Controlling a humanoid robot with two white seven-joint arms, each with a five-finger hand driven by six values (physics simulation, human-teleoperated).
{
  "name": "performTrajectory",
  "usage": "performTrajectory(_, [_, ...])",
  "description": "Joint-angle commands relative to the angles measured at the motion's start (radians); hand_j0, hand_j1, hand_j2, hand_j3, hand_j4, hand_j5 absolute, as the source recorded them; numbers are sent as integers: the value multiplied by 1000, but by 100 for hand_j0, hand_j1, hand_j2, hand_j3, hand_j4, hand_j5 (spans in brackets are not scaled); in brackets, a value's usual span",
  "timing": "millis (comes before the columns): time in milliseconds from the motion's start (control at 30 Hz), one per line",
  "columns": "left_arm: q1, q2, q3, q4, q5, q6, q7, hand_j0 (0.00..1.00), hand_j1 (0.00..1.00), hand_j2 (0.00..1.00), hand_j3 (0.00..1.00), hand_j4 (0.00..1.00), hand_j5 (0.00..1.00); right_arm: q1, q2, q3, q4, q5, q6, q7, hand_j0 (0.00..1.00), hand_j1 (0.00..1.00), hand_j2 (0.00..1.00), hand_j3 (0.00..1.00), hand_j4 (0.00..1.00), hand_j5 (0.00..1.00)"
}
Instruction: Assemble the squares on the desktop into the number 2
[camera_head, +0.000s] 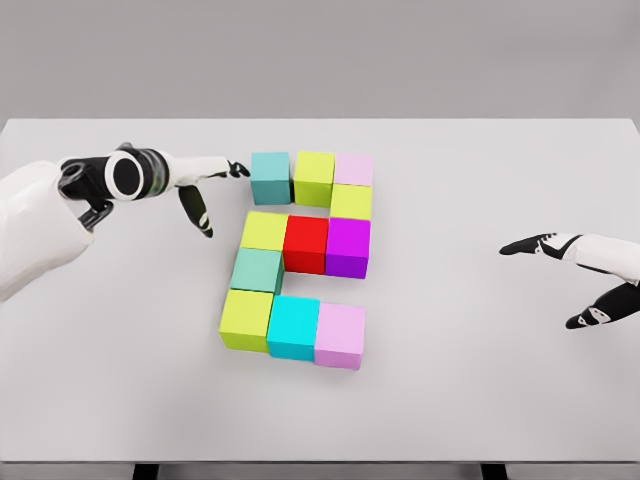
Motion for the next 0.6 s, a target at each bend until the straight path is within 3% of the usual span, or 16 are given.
performTrajectory(0, [-2,-2,0,4,-2,-2,0,100,100,100,100,100,100,0,-2,0,0,-7,3,0,100,100,100,100,100,100])
performTrajectory(567, [-20,-22,3,15,-5,-1,0,100,100,100,100,100,100,0,-2,0,0,-5,3,0,100,100,100,100,100,100])
